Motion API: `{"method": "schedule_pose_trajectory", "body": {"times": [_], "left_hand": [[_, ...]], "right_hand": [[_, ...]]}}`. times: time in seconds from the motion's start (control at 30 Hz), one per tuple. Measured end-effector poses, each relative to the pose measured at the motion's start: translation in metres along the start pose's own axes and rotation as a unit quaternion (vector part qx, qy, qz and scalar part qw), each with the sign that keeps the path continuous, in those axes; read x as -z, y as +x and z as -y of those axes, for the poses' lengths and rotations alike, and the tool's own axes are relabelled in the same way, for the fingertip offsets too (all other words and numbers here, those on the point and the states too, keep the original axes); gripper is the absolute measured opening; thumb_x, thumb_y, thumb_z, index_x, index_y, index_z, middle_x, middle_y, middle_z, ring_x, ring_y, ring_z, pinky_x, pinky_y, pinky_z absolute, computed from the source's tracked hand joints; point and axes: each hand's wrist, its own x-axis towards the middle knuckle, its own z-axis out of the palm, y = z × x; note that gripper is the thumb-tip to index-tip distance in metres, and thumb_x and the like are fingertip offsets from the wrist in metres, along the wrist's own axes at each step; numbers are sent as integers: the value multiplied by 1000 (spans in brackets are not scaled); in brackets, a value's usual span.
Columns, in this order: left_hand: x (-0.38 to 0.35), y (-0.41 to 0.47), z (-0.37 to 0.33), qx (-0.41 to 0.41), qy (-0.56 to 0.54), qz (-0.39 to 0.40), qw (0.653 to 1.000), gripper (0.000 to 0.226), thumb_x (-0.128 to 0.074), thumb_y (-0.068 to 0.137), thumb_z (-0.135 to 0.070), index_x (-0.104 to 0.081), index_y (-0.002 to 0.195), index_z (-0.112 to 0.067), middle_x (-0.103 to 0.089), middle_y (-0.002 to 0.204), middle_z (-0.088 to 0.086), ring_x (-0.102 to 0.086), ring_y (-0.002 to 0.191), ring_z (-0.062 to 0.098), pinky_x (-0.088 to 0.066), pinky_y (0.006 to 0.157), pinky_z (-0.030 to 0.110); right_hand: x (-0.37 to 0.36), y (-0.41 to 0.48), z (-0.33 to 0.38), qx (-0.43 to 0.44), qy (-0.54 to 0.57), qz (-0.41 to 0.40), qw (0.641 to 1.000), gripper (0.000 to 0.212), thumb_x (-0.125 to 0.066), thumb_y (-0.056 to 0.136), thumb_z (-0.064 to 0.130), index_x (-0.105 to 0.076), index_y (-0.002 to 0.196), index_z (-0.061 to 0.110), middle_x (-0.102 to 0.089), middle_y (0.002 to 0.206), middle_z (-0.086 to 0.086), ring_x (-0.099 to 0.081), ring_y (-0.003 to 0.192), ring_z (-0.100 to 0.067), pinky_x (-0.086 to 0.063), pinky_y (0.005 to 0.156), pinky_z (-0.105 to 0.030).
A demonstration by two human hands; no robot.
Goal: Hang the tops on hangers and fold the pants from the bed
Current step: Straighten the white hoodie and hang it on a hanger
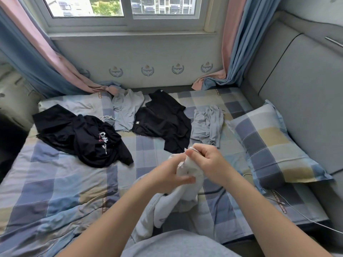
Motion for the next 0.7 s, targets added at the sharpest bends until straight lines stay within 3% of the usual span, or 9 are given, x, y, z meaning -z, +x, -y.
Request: {"method": "schedule_pose_trajectory", "body": {"times": [0.13, 0.2, 0.27, 0.4, 0.47, 0.57, 0.7], "left_hand": [[1, 3, -2, -30, 1, -92, 995, 10, -57, 98, -19, -64, 104, -15, -68, 91, -2, -61, 85, 10, -49, 81, 35], [5, 1, -3, -37, -44, -140, 988, 11, -54, 96, -15, -56, 86, -10, -54, 69, -5, -47, 66, 8, -40, 63, 30], [8, -1, -8, -42, -70, -177, 981, 18, -54, 96, -7, -50, 78, -9, -43, 60, -15, -37, 57, 3, -32, 55, 20], [8, -7, -24, -70, -118, -225, 965, 19, -49, 95, 4, -47, 78, -4, -40, 58, -15, -34, 53, 2, -30, 50, 15], [16, -11, -34, -90, -149, -262, 949, 19, -48, 95, 7, -46, 78, 0, -39, 58, -13, -34, 53, 3, -30, 49, 15], [33, -18, -49, -133, -180, -280, 934, 18, -47, 97, 7, -48, 80, 2, -42, 61, -6, -36, 54, 6, -30, 48, 16], [43, -26, -63, -158, -223, -288, 918, 15, -46, 99, 4, -49, 84, 3, -44, 67, 6, -34, 60, 21, -28, 48, 21]], "right_hand": [[3, -3, 8, 12, 29, -3, 999, 40, -60, 92, 37, -43, 64, 14, -36, 59, 10, -33, 56, -8, -29, 52, -21], [6, -5, 5, 5, 40, 2, 999, 42, -67, 87, 41, -46, 69, 9, -38, 60, 9, -34, 55, -7, -29, 51, -20], [8, -6, 0, -11, 19, 16, 1000, 39, -76, 77, 46, -54, 76, 14, -45, 61, 11, -41, 55, -5, -35, 52, -20], [4, -5, -12, -36, -11, 47, 998, 30, -77, 75, 46, -63, 92, 26, -60, 76, 1, -55, 69, -10, -46, 65, -33], [3, -5, -23, -41, -49, 36, 997, 19, -69, 76, 43, -59, 80, 26, -54, 67, 10, -49, 63, -8, -42, 63, -35], [-1, -10, -44, -121, -84, 44, 988, 30, -63, 69, 46, -55, 72, 17, -50, 60, 15, -43, 60, -5, -38, 63, -32], [-18, -17, -65, -222, -43, 45, 973, 42, -69, 62, 48, -66, 81, 10, -62, 68, 12, -51, 67, -5, -44, 64, -27]]}}
